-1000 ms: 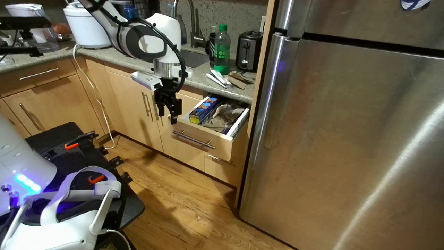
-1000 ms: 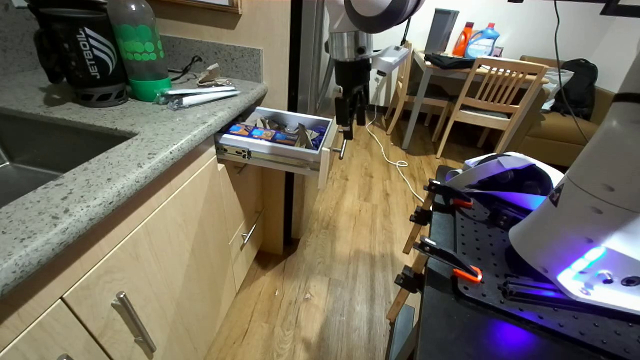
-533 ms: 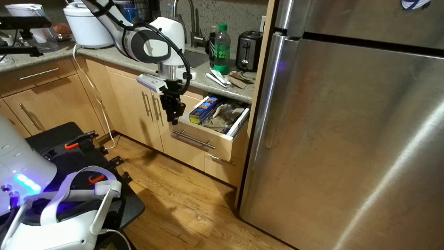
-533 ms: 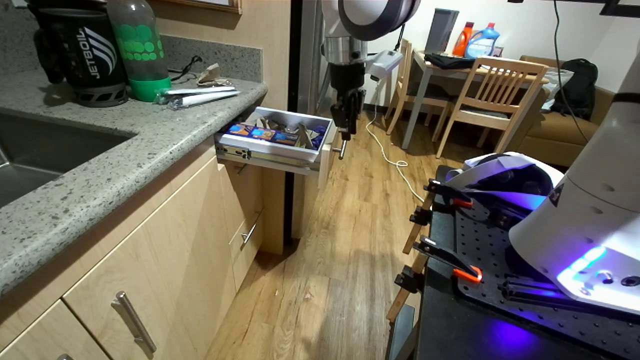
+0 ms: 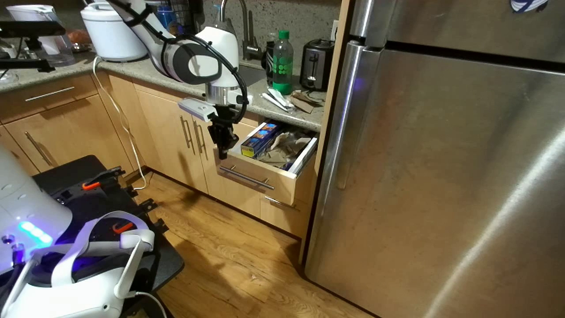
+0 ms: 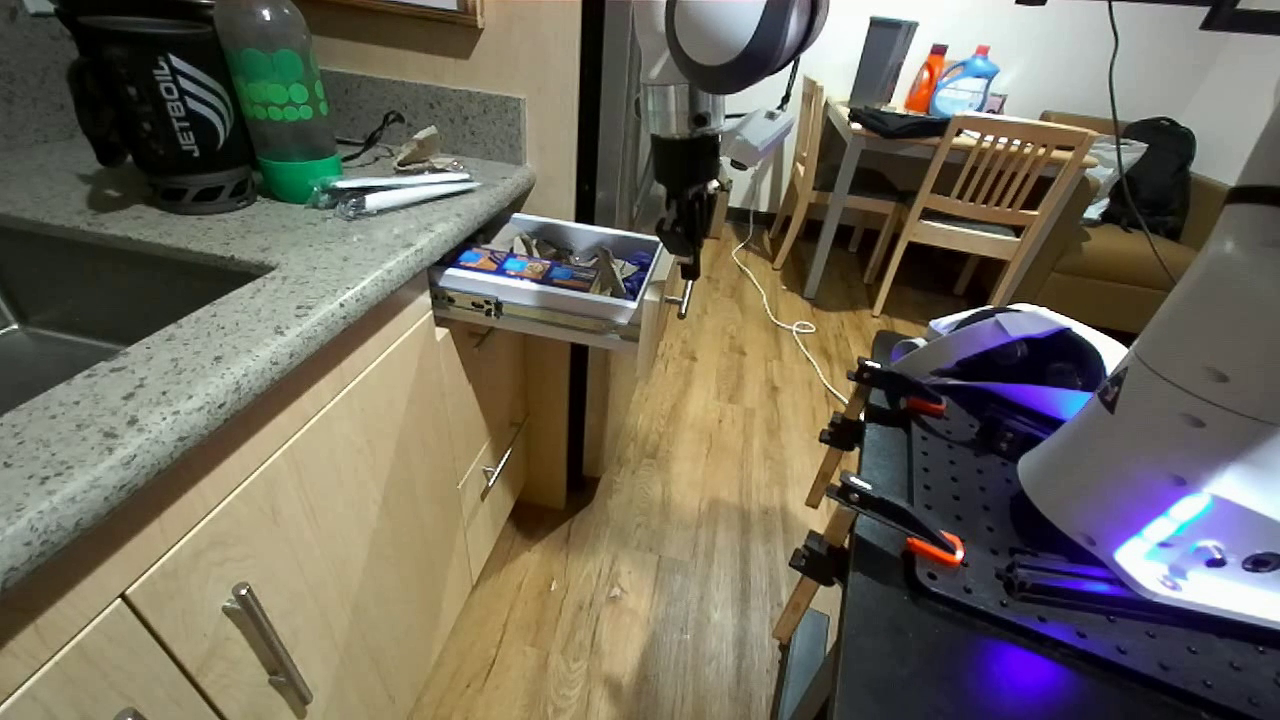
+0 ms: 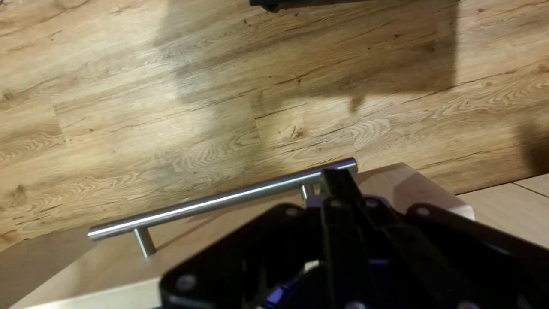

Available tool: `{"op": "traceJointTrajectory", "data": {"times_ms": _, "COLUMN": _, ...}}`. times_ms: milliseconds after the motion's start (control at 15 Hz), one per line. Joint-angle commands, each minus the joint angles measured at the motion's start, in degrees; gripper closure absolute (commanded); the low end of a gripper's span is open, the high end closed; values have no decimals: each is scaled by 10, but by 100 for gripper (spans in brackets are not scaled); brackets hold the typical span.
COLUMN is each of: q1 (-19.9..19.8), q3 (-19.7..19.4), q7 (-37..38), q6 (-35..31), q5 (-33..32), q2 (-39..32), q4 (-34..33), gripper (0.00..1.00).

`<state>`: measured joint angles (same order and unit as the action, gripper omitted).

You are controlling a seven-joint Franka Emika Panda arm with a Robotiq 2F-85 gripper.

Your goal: Close the open drawer

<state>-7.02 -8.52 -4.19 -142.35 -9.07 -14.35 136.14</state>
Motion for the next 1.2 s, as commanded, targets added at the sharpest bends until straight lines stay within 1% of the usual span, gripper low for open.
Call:
{"op": "traceJointTrajectory", "data": {"times_ms": 0, "q1": 0, "q3": -2, "q7": 5, "q6": -8, "q5": -9, "q2": -20, "q4": -14, "gripper": 98}}
{"op": "traceJointTrajectory", "data": {"times_ms": 67, "q1": 0, "q3": -2, "q7": 6, "q6": -8, "q5": -10, "q2": -24, "q4": -16, "gripper": 99}}
{"op": "traceJointTrajectory", "data": {"times_ms": 200, "q1": 1, "q3": -3, "q7": 8, "q6": -9, "q5": -10, "q2": -31, "q4": -21, "gripper": 98}}
{"op": "traceJointTrajectory", "data": {"times_ms": 1133, "q1": 10, "q3": -6, "q7": 51, "q6": -48, "q5": -6, "q2": -65, "q4": -50, "gripper": 99}}
